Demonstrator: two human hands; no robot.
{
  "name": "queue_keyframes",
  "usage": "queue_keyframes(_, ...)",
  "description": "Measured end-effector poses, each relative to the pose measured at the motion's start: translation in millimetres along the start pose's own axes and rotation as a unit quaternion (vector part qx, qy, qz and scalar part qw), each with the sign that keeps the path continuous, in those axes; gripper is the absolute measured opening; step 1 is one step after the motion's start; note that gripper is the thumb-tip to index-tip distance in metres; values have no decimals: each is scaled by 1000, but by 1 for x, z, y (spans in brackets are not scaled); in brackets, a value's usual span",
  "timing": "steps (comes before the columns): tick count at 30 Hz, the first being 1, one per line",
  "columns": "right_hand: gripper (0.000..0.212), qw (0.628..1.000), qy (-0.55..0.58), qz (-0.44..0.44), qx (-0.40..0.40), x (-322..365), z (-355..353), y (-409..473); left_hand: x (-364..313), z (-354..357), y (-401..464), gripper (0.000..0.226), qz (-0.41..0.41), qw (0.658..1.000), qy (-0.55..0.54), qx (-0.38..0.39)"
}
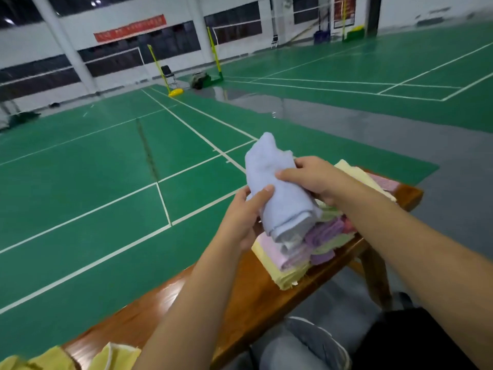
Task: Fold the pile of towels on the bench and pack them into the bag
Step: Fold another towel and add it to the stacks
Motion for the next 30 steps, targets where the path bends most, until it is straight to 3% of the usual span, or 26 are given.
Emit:
queue_keyframes(3,22,997,-70,3,-30,6,-16,28,-10,-4,34,61,-1,1000,-6,-14)
queue_keyframes(5,41,984,-170,55,-26,-7,-18,44,2,-9,47,64,-43,998,16,-38)
queue_keyframes(7,58,942,-308,136,-5,-28,-14,50,25,-14,51,65,-111,990,71,-54)
queue_keyframes(9,60,915,-371,159,6,-46,-11,50,45,-18,51,67,-143,981,111,-61)
queue_keyframes(19,54,929,-360,78,-33,-36,-12,45,52,-30,51,87,-139,959,233,-82)
queue_keyframes(30,39,947,-319,-5,-31,2,21,18,61,-47,22,66,-122,971,181,-94)
Point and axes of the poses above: each hand's wrist, its own y-axis towards the middle knuckle, its own z-axis out of the palm, x = y × z, the point moved 3 cm from there along y, towards the middle knuckle, and after that the axes turned 12 degrees about x, right-handed, at the moved point
